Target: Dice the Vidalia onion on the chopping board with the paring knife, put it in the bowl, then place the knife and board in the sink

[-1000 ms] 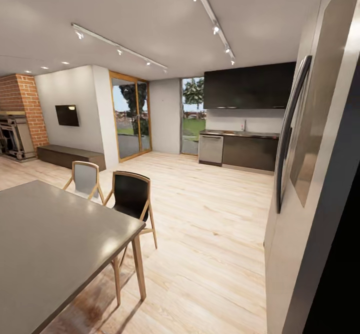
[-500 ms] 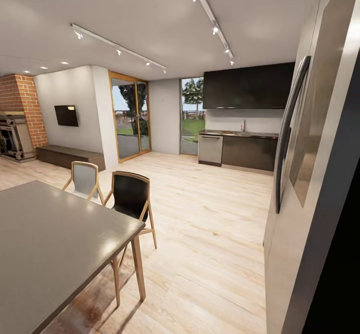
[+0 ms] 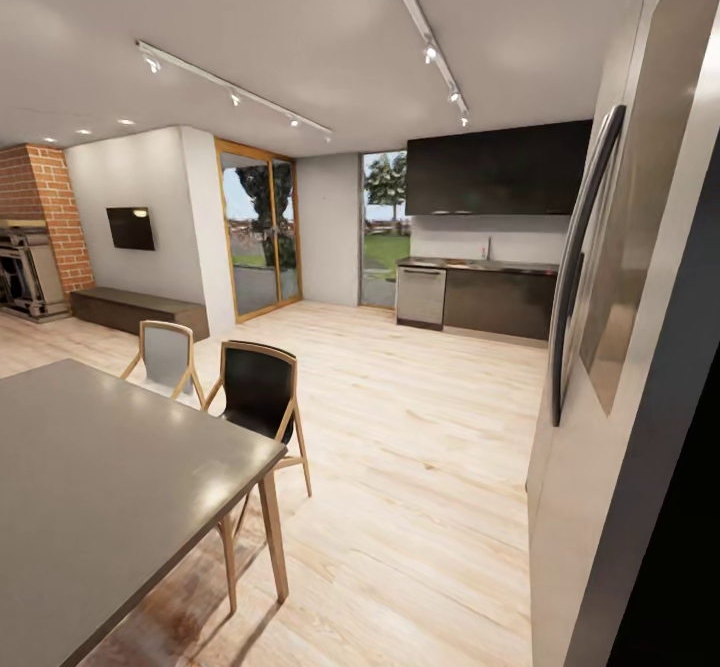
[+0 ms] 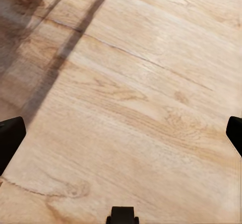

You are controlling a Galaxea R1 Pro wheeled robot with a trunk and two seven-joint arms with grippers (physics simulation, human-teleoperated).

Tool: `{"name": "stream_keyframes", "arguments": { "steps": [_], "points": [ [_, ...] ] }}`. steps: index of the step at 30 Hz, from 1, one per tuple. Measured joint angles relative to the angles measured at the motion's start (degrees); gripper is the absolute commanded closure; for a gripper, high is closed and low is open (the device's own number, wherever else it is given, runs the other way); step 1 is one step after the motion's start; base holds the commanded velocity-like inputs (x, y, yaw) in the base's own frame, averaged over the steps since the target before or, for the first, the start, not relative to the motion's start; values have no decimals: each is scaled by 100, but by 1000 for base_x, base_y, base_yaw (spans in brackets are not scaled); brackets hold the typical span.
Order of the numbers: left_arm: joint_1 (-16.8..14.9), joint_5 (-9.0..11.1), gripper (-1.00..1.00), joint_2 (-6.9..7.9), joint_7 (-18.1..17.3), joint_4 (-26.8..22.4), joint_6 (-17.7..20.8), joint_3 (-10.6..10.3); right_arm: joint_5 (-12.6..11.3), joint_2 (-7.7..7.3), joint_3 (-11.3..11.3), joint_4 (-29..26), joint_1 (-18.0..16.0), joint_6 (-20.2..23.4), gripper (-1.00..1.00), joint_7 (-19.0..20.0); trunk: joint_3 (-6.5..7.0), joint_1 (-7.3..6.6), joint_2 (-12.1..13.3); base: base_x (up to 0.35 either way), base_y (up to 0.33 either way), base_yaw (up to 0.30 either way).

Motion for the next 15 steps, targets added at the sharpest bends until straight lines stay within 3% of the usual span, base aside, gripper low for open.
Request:
{"name": "stream_keyframes", "arguments": {
  "steps": [7, 15],
  "points": [
    [0, 0, -100, 3, 0, 0, 0, 0, 0, -1, 0, 0, 0, 0, -100, 0, -61, 0, 0, 237, -159, 0],
    [0, 0, -100, 6, 0, -1, 0, 0, 0, 7, 0, 0, 0, 0, -100, -4, -89, -1, 0, 244, -40, 0]
  ]
}}
